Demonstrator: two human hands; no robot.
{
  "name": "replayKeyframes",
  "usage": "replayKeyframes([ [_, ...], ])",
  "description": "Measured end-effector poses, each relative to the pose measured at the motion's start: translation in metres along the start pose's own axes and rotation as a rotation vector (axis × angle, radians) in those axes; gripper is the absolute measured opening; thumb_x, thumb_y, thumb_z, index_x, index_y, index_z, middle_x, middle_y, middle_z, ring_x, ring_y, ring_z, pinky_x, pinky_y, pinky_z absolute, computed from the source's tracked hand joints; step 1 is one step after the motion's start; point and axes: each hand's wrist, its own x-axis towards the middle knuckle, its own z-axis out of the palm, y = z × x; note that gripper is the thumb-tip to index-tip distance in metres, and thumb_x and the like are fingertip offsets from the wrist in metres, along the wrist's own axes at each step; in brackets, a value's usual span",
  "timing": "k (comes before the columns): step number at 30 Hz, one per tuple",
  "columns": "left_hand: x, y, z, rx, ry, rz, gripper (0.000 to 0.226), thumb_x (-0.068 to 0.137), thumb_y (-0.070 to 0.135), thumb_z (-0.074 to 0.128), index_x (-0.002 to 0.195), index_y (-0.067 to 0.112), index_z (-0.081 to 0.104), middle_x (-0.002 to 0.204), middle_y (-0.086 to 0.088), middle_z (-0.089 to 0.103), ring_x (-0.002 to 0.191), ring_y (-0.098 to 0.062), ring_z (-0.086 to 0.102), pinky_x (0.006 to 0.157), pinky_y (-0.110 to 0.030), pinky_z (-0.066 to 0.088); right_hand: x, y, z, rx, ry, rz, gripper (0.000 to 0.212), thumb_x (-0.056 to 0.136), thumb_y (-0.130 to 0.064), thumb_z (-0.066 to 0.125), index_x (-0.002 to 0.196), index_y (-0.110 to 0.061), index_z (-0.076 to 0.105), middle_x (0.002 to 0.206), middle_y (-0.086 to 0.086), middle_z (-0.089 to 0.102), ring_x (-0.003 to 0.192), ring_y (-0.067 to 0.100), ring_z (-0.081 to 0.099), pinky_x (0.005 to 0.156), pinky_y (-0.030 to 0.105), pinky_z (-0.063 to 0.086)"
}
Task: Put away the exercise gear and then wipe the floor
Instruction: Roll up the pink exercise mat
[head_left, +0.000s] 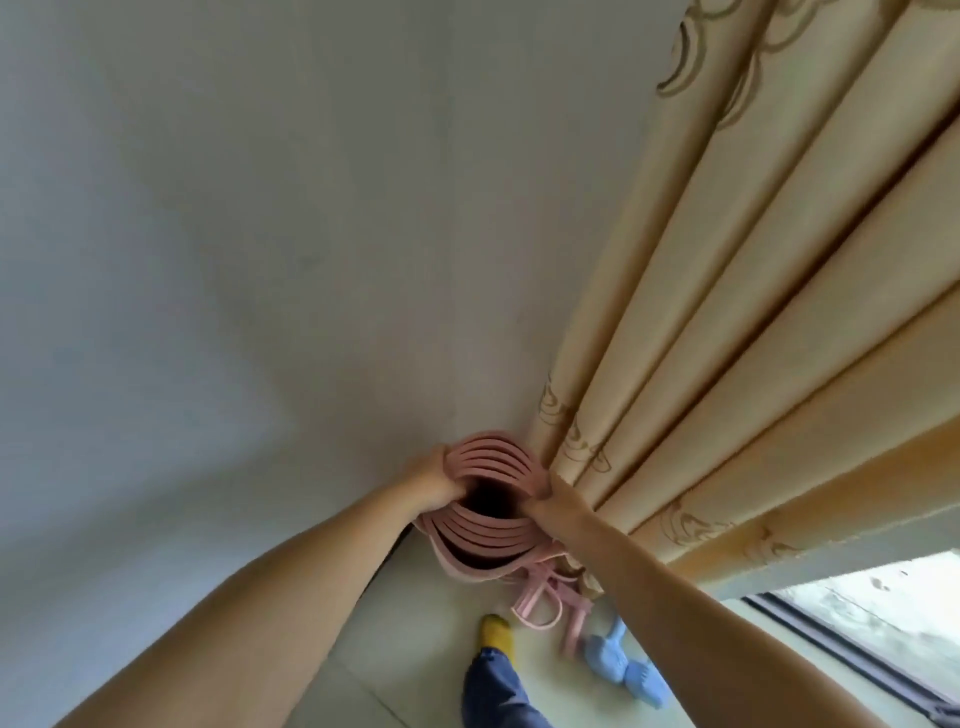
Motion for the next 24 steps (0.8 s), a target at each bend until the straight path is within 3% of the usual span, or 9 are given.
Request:
replayKeyframes([
  [2,0.03,0.004,-0.007,0.013,0.062,-0.003,0.031,0.087,0.023,0.057,0.117,0.014,0.059,0.113,-0.006,0.066,0.097,-0.021,0.061,0.079,-0.026,0.044,0.034,-0.011,0.001,0.02,0.002,0.02,0.048,0.084,-0.019,0.06,0.131,-0.018,0.047,0.116,0.003,0.061,0.102,0.021,0.059,0.081,0.03,0.054],
  [5,0.074,-0.002,-0.016,-0.057,0.186,-0.105,0.038,0.09,0.021,0.053,0.126,0.01,0.048,0.121,-0.01,0.06,0.107,-0.03,0.059,0.087,-0.033,0.047,0.083,-0.033,0.008,0.093,-0.015,0.076,0.047,0.088,-0.016,0.057,0.134,-0.018,0.044,0.125,0.008,0.056,0.112,0.028,0.054,0.081,0.036,0.054],
  [8,0.117,-0.018,-0.022,-0.146,0.249,-0.168,0.05,0.086,0.013,0.055,0.132,0.011,0.039,0.122,-0.015,0.056,0.105,-0.032,0.059,0.085,-0.036,0.052,0.13,-0.053,0.019,0.072,0.027,0.117,0.051,0.088,-0.016,0.057,0.137,-0.014,0.042,0.13,0.011,0.053,0.118,0.032,0.051,0.097,0.043,0.048],
  [11,0.164,-0.036,-0.023,-0.228,0.235,-0.163,0.057,0.082,0.007,0.056,0.135,0.014,0.038,0.123,-0.012,0.055,0.103,-0.027,0.059,0.078,-0.027,0.051,0.179,-0.063,0.03,0.047,0.074,0.12,0.046,0.089,-0.008,0.051,0.135,-0.009,0.043,0.128,0.012,0.054,0.118,0.033,0.051,0.099,0.04,0.045],
  [13,0.194,-0.044,-0.021,-0.237,0.255,-0.142,0.058,0.082,0.008,0.054,0.137,0.017,0.037,0.127,-0.01,0.053,0.107,-0.026,0.057,0.082,-0.029,0.052,0.205,-0.068,0.033,0.064,0.118,0.13,0.046,0.09,-0.006,0.049,0.135,-0.009,0.042,0.127,0.012,0.054,0.118,0.033,0.051,0.098,0.038,0.045],
  [18,0.233,-0.043,-0.012,-0.313,0.361,0.02,0.052,0.086,0.0,0.053,0.135,0.011,0.043,0.118,0.001,0.053,0.105,-0.014,0.053,0.087,-0.023,0.043,0.249,-0.062,0.033,0.151,0.193,0.108,0.048,0.085,-0.018,0.052,0.132,-0.02,0.046,0.117,0.006,0.061,0.108,0.032,0.059,0.093,0.046,0.051],
  [22,0.247,-0.068,0.014,-0.329,0.305,0.088,0.051,0.09,0.024,0.054,0.138,0.02,0.04,0.129,-0.004,0.057,0.118,-0.019,0.054,0.099,-0.032,0.046,0.268,-0.044,0.03,0.219,0.2,0.034,0.019,0.089,-0.021,0.056,0.104,-0.031,0.054,0.109,0.0,0.063,0.103,0.023,0.061,0.094,0.042,0.05],
  [24,0.247,-0.074,0.021,-0.347,0.276,0.066,0.06,0.089,0.03,0.052,0.144,0.026,0.03,0.134,-0.002,0.053,0.122,-0.015,0.052,0.103,-0.033,0.045,0.27,-0.034,0.028,0.257,0.153,0.015,0.019,0.087,-0.018,0.056,0.091,-0.036,0.052,0.107,0.003,0.065,0.104,0.026,0.062,0.095,0.045,0.049],
])
